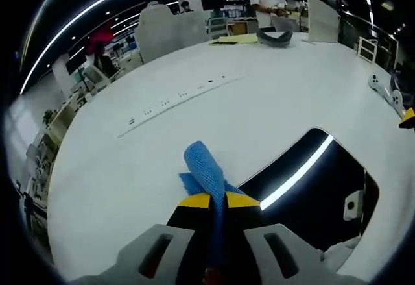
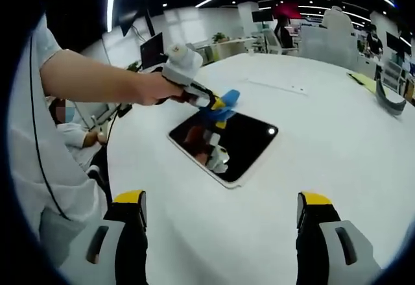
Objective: Wipe the mirror surface with the cleaning cloth until all visible marks leave the cleaned area.
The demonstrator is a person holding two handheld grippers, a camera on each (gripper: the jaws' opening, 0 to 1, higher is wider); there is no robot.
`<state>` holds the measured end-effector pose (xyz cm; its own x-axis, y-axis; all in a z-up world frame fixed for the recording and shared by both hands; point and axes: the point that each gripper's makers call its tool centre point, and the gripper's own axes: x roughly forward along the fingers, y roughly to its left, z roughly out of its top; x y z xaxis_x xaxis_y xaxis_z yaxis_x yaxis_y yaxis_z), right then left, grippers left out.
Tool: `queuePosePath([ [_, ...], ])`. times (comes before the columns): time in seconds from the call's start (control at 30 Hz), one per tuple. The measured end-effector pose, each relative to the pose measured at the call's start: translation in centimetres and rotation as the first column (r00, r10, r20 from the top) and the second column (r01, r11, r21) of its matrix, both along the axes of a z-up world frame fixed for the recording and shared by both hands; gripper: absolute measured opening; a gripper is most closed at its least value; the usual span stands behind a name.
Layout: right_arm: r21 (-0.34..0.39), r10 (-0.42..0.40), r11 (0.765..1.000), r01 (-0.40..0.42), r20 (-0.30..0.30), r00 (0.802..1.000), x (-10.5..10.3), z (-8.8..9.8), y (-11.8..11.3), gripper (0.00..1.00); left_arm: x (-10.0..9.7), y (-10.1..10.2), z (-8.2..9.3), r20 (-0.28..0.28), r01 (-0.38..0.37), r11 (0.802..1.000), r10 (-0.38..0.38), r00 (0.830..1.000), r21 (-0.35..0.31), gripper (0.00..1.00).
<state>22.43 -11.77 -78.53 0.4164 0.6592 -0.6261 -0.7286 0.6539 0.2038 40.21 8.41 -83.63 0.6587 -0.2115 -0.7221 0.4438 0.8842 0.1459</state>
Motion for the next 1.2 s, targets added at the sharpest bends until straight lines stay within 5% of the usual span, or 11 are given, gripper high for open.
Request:
queuePosePath([
  [1.2, 0.028, -0.019, 0.999, 0.019, 0.001, 1.000, 0.2, 0.5, -0.3, 0.96, 0.2, -5.2, -0.5, -0.015, 0.070, 0.997, -0.070, 0.997, -0.028, 0.04],
])
